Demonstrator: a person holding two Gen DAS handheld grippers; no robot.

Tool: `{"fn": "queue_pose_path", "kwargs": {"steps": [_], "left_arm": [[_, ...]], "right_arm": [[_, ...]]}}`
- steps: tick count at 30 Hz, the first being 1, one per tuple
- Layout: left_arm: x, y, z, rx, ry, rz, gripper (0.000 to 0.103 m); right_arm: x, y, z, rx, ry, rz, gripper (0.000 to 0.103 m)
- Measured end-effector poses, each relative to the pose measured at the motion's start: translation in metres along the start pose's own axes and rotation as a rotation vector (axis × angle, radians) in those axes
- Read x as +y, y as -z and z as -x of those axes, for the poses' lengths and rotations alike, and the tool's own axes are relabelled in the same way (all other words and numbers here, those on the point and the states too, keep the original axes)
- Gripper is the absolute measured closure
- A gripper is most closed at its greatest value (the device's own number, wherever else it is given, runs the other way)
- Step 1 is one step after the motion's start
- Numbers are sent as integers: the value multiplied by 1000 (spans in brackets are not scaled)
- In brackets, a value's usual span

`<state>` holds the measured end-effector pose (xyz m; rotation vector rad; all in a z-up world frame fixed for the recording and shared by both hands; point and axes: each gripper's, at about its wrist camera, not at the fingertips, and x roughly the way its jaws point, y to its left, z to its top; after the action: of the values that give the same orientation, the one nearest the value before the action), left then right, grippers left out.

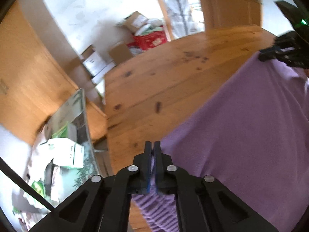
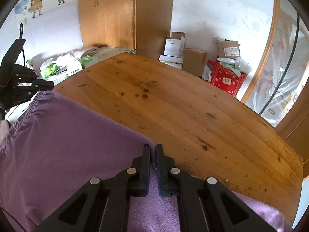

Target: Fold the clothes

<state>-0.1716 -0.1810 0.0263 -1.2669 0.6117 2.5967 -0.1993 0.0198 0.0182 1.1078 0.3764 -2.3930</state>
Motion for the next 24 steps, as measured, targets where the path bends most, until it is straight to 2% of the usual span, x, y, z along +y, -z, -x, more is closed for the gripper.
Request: {"fn": "queue_pose_path", "kwargs": {"steps": [3,8,9,10,11,17,20,24], "left_arm": [[8,2,-3,6,20,37,101],[19,7,-1,16,132,88,96],[21,7,1,9,132,95,92],[23,6,2,5,134,94,77],[24,6,3,3,144,88,66],[20,7,1,21,228,38,65],[12,8,-5,47,191,-3,65],[13,7,-13,65,177,2,65]], "right_arm": [[-2,2,-5,4,-2,-22,97],[-2,3,-9,16,4,-24,97],[-1,2,-8,15,5,-24,97],[0,2,-8,14,6,-24,97],[0,3,-8,16,5,-27,97],[0,4,-11,26,3,-33,96],[0,4,-13,29,1,-38,96],[0,6,-13,31,-1,-36,96]]}}
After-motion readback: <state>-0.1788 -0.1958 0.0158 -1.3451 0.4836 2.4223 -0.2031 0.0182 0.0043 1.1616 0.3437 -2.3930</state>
